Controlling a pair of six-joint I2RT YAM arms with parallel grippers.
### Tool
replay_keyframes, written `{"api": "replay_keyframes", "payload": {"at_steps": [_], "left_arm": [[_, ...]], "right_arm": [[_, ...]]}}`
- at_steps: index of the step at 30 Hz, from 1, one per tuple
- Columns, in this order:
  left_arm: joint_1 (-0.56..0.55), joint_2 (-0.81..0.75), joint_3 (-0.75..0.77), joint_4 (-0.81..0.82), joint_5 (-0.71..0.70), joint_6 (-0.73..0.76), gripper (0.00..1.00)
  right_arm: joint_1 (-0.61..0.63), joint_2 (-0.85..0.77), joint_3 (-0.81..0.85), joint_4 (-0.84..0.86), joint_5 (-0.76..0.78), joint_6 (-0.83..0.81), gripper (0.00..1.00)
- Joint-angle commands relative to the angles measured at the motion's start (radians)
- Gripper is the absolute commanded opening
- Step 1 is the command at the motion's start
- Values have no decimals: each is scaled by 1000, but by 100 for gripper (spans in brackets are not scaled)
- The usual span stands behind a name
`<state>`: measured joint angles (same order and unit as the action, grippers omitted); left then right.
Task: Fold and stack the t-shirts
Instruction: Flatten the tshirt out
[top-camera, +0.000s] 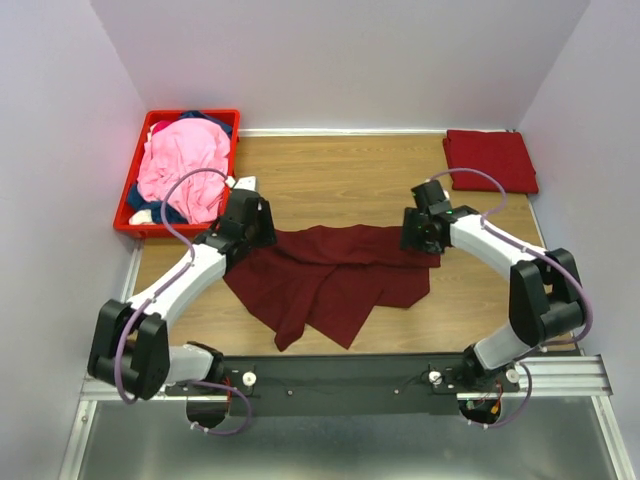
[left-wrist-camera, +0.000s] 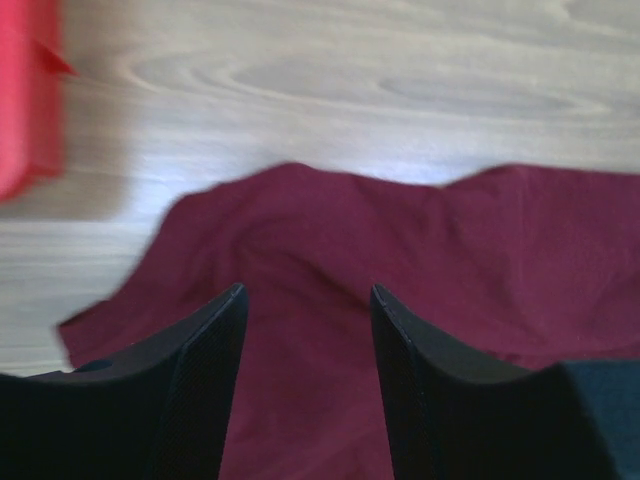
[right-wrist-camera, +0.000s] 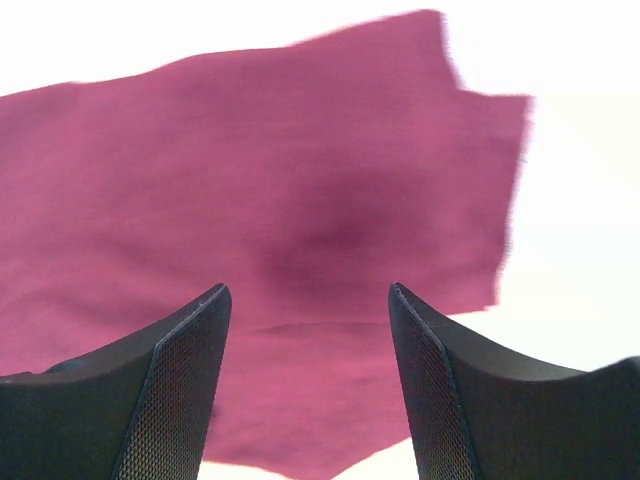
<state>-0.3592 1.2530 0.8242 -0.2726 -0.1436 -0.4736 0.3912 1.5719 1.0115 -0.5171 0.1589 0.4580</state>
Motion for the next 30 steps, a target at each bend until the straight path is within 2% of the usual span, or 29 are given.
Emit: {"api": "replay_keyframes", "payload": {"at_steps": [1, 11, 19, 22, 23, 24, 25, 26, 27, 30], "left_arm": [[-27, 69, -13, 62, 56, -76, 60], [-27, 125, -63, 110, 76, -102, 56], [-27, 114, -69, 115, 85, -100, 56], [-27, 105, -68, 115, 82, -97, 56], [-27, 99, -69, 113, 82, -96, 56], [-27, 97, -69, 112, 79, -97, 56], [-27, 91, -69, 110, 78, -96, 56], [-27, 88, -69, 110, 76, -94, 56], [-27, 88, -68, 108, 76, -94, 56], [-27, 86, -62, 107, 78, -82, 56]], "right_arm": [[-93, -52, -77, 58, 39, 77, 71], [-281, -128, -234, 123, -19, 116, 68], [-288, -96, -277, 199, -151, 125, 59], [-288, -81, -287, 218, -183, 133, 47], [-287, -82, -292, 221, -185, 133, 35], [-288, -84, -294, 224, -188, 136, 28], [-287, -95, -291, 226, -193, 136, 12], [-287, -102, -284, 224, -199, 140, 5], [-287, -111, -277, 224, -220, 142, 1], [-288, -139, -187, 223, -277, 153, 1]]}}
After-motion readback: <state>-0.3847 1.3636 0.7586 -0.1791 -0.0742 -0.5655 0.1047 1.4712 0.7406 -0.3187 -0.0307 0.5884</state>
